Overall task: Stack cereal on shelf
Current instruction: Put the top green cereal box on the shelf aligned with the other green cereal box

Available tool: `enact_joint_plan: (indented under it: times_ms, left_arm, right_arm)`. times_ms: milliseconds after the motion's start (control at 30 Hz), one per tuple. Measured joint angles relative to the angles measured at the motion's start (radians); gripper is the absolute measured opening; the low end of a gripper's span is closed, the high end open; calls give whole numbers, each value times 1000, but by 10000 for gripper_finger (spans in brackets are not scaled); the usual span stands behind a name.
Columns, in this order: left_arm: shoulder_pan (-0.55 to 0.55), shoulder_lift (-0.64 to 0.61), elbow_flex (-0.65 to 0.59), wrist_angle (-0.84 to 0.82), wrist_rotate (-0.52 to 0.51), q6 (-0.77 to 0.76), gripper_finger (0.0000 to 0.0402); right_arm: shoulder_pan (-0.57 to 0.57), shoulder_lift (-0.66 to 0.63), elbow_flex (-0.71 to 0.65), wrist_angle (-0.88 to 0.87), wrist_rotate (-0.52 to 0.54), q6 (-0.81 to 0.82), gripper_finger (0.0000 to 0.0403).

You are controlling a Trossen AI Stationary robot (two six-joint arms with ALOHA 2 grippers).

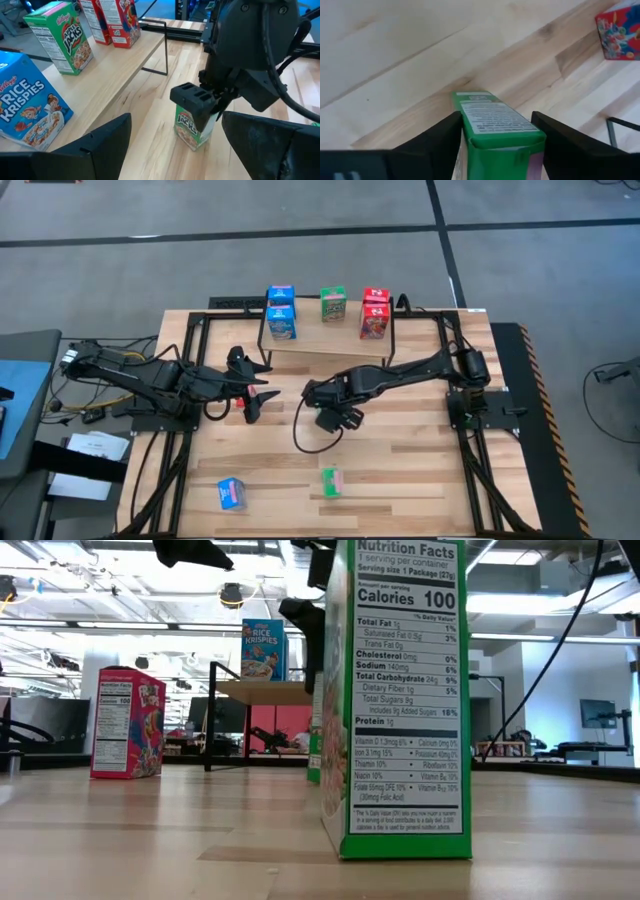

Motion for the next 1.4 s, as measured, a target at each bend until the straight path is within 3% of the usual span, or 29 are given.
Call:
enact_joint_plan:
  times_ms: [367,767,933,1167,1400]
  left_arm:
    - [0,0,0,1,0,0,303]
    - [0,0,0,2,0,0,303]
    - [0,0,0,2,0,0,303]
    - [0,0,0,2,0,0,303]
    - [0,0,0,3,0,0,303]
  right_arm:
    - [0,0,0,0,60,9,168]
    - [29,-8,88,-60,92,110,173]
    - [26,-8,192,-154,176,123,170]
    - [2,-8,364,-294,191,164,174]
    - [-67,-10,533,-380,278,156,175]
